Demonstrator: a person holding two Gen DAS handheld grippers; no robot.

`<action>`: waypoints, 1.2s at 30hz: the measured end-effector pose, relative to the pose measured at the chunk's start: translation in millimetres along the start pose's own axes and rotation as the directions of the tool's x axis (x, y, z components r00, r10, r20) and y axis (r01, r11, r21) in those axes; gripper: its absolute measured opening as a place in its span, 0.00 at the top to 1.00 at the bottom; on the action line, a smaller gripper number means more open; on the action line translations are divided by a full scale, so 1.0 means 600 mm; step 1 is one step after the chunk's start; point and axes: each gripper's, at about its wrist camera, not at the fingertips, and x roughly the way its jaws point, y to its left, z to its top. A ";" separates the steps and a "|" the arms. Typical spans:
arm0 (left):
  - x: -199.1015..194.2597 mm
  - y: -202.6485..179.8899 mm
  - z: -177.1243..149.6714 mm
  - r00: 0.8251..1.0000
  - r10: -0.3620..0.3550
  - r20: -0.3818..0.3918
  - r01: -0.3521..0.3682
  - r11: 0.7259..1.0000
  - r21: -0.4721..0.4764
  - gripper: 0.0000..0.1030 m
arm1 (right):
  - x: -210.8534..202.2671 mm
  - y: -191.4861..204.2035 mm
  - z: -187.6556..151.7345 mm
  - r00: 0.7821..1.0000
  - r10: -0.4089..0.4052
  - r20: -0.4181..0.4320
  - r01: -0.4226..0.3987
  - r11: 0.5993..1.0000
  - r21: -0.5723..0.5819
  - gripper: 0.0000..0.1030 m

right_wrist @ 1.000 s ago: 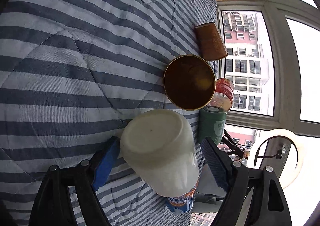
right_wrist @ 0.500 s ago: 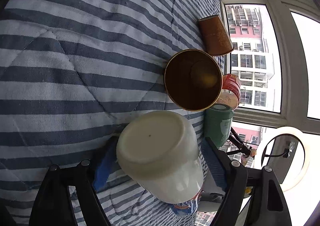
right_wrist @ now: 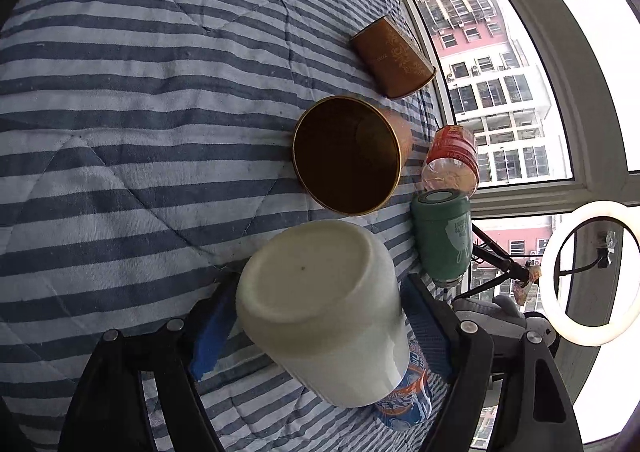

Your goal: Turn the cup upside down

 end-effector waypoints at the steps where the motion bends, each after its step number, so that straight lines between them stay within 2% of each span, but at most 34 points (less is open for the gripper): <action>1: -0.001 -0.001 -0.001 1.000 -0.002 0.001 0.002 1.000 0.001 0.05 | -0.002 -0.005 -0.001 1.000 0.005 0.012 -0.006 0.999 0.032 0.26; 6: -0.004 -0.007 -0.004 1.000 -0.015 0.000 0.015 1.000 0.009 0.05 | -0.020 -0.032 -0.011 0.993 0.024 0.116 -0.051 0.970 0.238 0.26; 10: -0.011 -0.012 -0.005 1.000 -0.018 0.013 0.017 1.000 0.023 0.05 | -0.033 -0.047 -0.023 0.983 -0.004 0.186 -0.075 0.905 0.419 0.26; 15: -0.020 -0.018 0.001 0.998 -0.038 0.045 0.037 0.999 0.024 0.05 | -0.054 -0.058 -0.034 0.967 -0.048 0.250 -0.125 0.764 0.633 0.26; 18: -0.022 -0.024 0.007 0.997 -0.037 0.067 0.035 0.999 0.033 0.05 | -0.077 -0.057 -0.038 0.952 -0.095 0.290 -0.146 0.694 0.705 0.26; 24: -0.012 -0.026 0.021 0.994 -0.051 0.093 0.049 0.999 0.020 0.05 | -0.117 -0.052 -0.046 0.902 -0.172 0.396 -0.269 0.494 0.827 0.26; 27: -0.007 -0.029 0.022 0.994 -0.062 0.091 0.061 0.998 0.013 0.05 | -0.119 -0.049 -0.050 0.889 -0.205 0.410 -0.300 0.417 0.858 0.26; 30: -0.005 -0.034 0.019 0.994 -0.061 0.088 0.060 0.998 0.022 0.05 | -0.105 -0.053 -0.063 0.886 -0.175 0.429 -0.358 0.330 0.874 0.26; 32: -0.003 -0.036 0.018 0.994 -0.062 0.086 0.059 0.998 0.027 0.05 | -0.092 -0.051 -0.075 0.894 -0.149 0.423 -0.373 0.278 0.885 0.26; 36: 0.003 -0.043 0.017 0.995 -0.064 0.076 0.061 0.998 0.035 0.05 | -0.086 -0.044 -0.102 0.896 -0.164 0.412 -0.374 0.223 0.900 0.26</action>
